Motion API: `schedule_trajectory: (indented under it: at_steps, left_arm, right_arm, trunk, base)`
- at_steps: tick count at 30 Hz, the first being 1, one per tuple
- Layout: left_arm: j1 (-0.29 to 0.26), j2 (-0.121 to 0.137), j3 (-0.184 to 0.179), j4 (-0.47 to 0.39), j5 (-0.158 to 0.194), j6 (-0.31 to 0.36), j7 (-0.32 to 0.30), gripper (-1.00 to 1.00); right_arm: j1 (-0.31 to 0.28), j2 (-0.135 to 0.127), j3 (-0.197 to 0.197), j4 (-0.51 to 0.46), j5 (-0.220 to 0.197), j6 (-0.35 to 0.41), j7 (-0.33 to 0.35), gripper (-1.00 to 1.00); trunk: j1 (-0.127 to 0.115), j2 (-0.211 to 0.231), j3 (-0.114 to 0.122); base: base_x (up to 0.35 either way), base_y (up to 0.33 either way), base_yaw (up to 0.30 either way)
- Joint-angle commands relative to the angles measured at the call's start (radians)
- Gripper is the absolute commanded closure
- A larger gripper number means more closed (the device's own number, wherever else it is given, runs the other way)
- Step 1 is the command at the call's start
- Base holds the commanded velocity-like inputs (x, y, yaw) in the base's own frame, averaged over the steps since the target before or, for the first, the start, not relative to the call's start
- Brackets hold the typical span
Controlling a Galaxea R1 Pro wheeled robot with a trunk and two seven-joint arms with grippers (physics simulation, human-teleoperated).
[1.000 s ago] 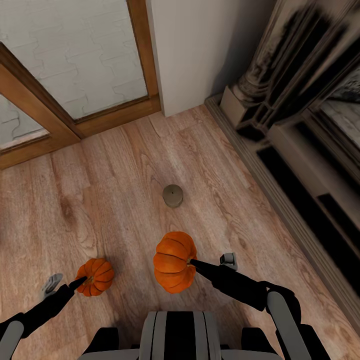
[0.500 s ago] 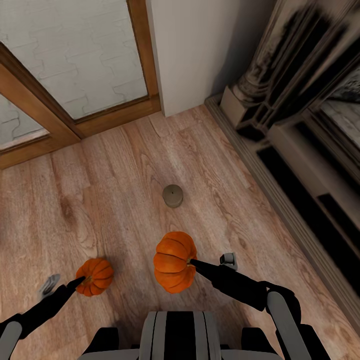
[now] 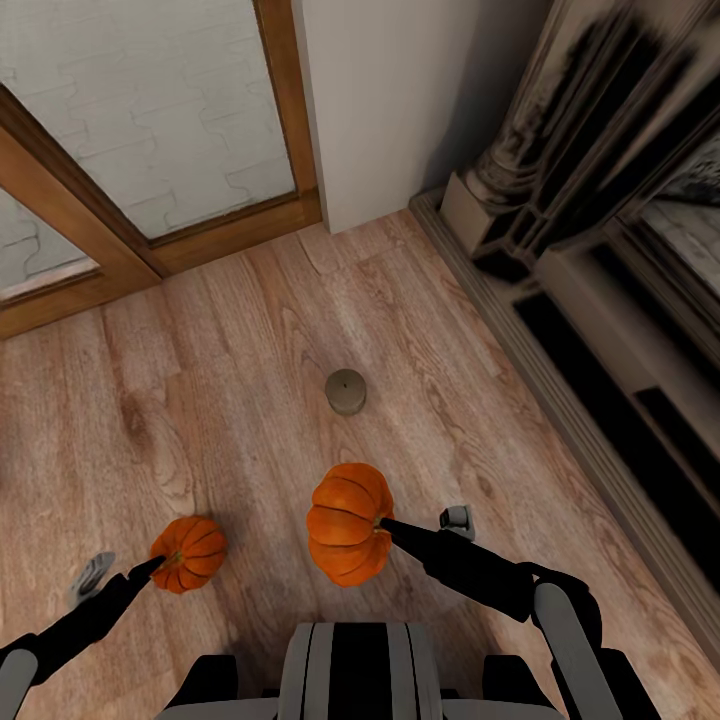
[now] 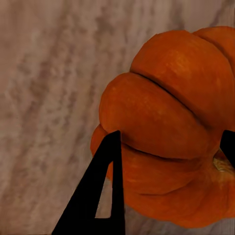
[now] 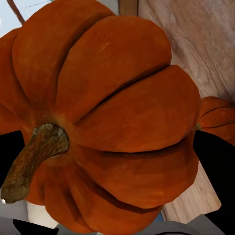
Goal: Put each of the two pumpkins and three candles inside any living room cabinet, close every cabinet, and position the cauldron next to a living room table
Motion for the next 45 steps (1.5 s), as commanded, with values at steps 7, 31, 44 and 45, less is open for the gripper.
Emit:
schedule_trajectory:
  at_steps: [7,31,44,45]
  left_arm:
    - [0.001,-0.001,-0.047,0.033,-0.029,-0.008,0.003,1.00]
    - [0.001,0.001,-0.047,0.033,-0.029,-0.004,0.003,1.00]
    - [0.001,0.048,-0.046,-0.089,-0.031,0.169,-0.010,1.00]
    - [0.001,0.048,-0.046,-0.094,-0.031,0.176,-0.010,1.00]
  right_arm:
    - [0.000,0.000,0.000,0.000,-0.001,-0.001,0.000,1.00]
    - [0.000,0.000,0.000,0.000,-0.001,0.001,0.000,1.00]
    - [0.000,0.000,0.000,0.001,0.005,0.000,-0.001,1.00]
    - [0.000,0.000,0.000,0.001,0.005,0.000,-0.001,1.00]
  trunk:
    - [0.000,0.000,0.000]
    - [-0.006,0.003,0.054]
    - [-0.012,0.006,0.104]
    - [-0.012,0.007,0.108]
  base:
    - [0.000,0.000,0.000]
    - [0.000,0.000,0.000]
    - [0.000,0.000,0.000]
    - [0.000,0.000,0.000]
